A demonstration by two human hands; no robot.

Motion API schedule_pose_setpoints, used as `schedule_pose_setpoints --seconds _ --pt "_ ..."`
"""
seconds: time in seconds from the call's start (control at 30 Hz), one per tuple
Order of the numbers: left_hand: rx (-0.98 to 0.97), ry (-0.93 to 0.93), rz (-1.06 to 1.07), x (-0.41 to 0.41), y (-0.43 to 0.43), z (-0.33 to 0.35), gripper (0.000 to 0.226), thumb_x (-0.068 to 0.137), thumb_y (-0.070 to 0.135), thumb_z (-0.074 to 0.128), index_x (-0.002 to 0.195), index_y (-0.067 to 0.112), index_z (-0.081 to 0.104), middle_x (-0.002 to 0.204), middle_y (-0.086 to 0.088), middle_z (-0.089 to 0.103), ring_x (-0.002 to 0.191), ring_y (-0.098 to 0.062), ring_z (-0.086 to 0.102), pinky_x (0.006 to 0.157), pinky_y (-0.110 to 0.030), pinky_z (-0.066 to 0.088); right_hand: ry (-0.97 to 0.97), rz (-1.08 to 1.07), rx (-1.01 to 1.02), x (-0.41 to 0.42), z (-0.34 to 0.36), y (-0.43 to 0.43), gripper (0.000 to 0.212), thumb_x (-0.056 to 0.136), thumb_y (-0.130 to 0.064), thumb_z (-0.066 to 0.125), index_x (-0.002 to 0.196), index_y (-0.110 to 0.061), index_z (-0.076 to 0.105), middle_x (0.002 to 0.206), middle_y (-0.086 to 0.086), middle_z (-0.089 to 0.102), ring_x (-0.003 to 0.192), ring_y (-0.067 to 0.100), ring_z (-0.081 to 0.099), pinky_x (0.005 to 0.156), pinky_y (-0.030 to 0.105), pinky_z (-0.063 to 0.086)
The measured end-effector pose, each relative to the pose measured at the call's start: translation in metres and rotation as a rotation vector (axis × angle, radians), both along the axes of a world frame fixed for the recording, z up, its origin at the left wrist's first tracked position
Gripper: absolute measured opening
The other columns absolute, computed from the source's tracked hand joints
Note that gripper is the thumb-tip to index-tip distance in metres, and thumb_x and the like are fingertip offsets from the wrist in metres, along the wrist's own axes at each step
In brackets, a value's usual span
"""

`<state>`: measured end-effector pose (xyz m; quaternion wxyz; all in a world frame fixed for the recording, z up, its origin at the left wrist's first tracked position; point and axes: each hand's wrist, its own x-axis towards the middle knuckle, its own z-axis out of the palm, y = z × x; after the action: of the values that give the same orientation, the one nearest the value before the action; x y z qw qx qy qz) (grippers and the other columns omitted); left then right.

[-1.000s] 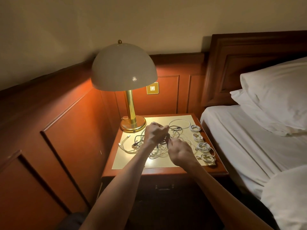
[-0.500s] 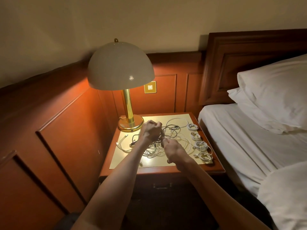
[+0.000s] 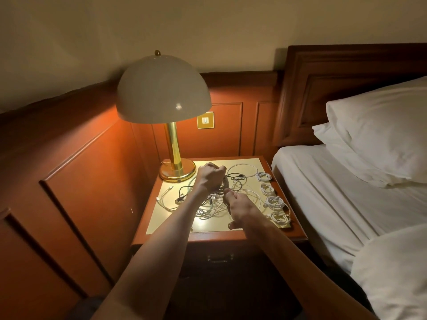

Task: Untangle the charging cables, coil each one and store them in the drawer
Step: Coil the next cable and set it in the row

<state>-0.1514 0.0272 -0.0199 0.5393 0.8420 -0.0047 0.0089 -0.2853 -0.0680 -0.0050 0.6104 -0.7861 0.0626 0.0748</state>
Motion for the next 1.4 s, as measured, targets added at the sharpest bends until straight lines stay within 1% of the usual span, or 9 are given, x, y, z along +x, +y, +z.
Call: schedule_pose_setpoints --seconds 0.2,0.37,0.6,0.77,0.93,1.03,1.17,1.27,1.4 --pt "0.020 -0.004 0.010 -0.002 -0.001 -0.014 0.035 0.085 0.019 0.054 0.052 0.011 0.059 0.059 -0.006 0.063 0.052 -0.019 0.052 0.051 -0.027 0.040 0.084 0.046 0.013 0.004 -0.004 -0.009 0.034 0.107 -0.042 0.034 0.092 -0.019 0.054 0.076 -0.002 0.038 0.068 0.010 0.039 0.048 0.026 0.050" --pt "-0.024 -0.029 0.024 -0.005 -0.006 -0.015 0.042 0.087 0.012 0.056 0.046 0.014 0.049 0.039 0.007 0.049 0.040 -0.012 0.042 0.039 -0.019 0.033 0.082 -0.021 0.025 0.000 -0.008 -0.002 0.034 0.108 -0.038 0.031 0.088 -0.021 0.052 0.089 0.001 0.044 0.078 0.012 0.044 0.053 0.026 0.052" --pt "-0.066 -0.063 -0.002 -0.001 -0.017 -0.009 0.044 0.089 0.014 0.055 0.045 0.017 0.048 0.041 0.006 0.044 0.039 -0.011 0.035 0.041 -0.020 0.028 0.096 -0.020 0.120 0.008 -0.003 -0.020 0.038 0.108 -0.041 0.033 0.080 -0.021 0.049 0.070 -0.007 0.035 0.061 0.008 0.034 0.046 0.024 0.046" --pt "-0.063 -0.024 -0.039 -0.004 -0.024 -0.016 0.040 0.090 0.016 0.054 0.051 0.012 0.050 0.051 -0.001 0.050 0.046 -0.017 0.040 0.045 -0.025 0.032 0.065 -0.047 0.086 0.004 -0.012 -0.023 0.035 0.108 -0.040 0.031 0.093 -0.017 0.053 0.079 -0.014 0.039 0.069 0.007 0.040 0.044 0.022 0.046" --pt "0.039 0.013 -0.144 -0.009 -0.033 -0.013 0.050 0.100 0.040 0.050 0.058 0.015 0.057 0.058 -0.004 0.057 0.048 -0.014 0.047 0.048 -0.023 0.036 0.049 -0.001 -0.233 0.006 -0.019 -0.058 0.037 0.107 -0.041 0.032 0.093 -0.016 0.056 0.080 0.000 0.052 0.074 0.014 0.052 0.063 0.034 0.056" --pt "0.081 -0.073 -0.158 -0.010 -0.042 -0.012 0.058 0.102 0.047 0.041 0.059 0.015 0.063 0.055 -0.003 0.056 0.047 -0.014 0.047 0.048 -0.023 0.033 -0.124 -0.130 -0.477 0.017 -0.030 -0.076 0.018 0.102 -0.035 0.048 0.107 -0.022 0.060 0.093 0.000 0.066 0.082 0.016 0.064 0.075 0.040 0.060" --pt "0.076 -0.080 -0.151 0.002 -0.061 -0.015 0.059 0.103 0.048 0.034 0.061 0.019 0.061 0.057 -0.001 0.058 0.055 -0.017 0.053 0.055 -0.026 0.039 -0.319 -0.238 -0.321 0.038 -0.035 -0.091 0.029 0.097 -0.031 0.060 0.124 -0.023 0.064 0.099 -0.007 0.065 0.087 0.011 0.066 0.077 0.036 0.061" --pt "0.101 -0.085 -0.176 0.019 -0.077 -0.015 0.059 0.105 0.047 0.031 0.070 0.012 0.064 0.062 -0.001 0.058 0.063 -0.021 0.056 0.064 -0.030 0.046 -0.351 -0.314 -0.157 0.062 -0.039 -0.109 0.030 0.097 -0.029 0.062 0.123 -0.016 0.069 0.100 -0.009 0.071 0.088 0.014 0.071 0.076 0.039 0.063" --pt "0.090 -0.091 -0.256 0.048 -0.102 -0.011 0.056 0.105 0.044 0.032 0.075 0.006 0.060 0.065 -0.003 0.058 0.060 -0.019 0.057 0.058 -0.031 0.047 -0.289 -0.344 0.045 0.106 -0.049 -0.142 0.022 0.094 -0.023 0.067 0.113 -0.016 0.074 0.091 -0.002 0.078 0.081 0.015 0.075 0.072 0.040 0.064"
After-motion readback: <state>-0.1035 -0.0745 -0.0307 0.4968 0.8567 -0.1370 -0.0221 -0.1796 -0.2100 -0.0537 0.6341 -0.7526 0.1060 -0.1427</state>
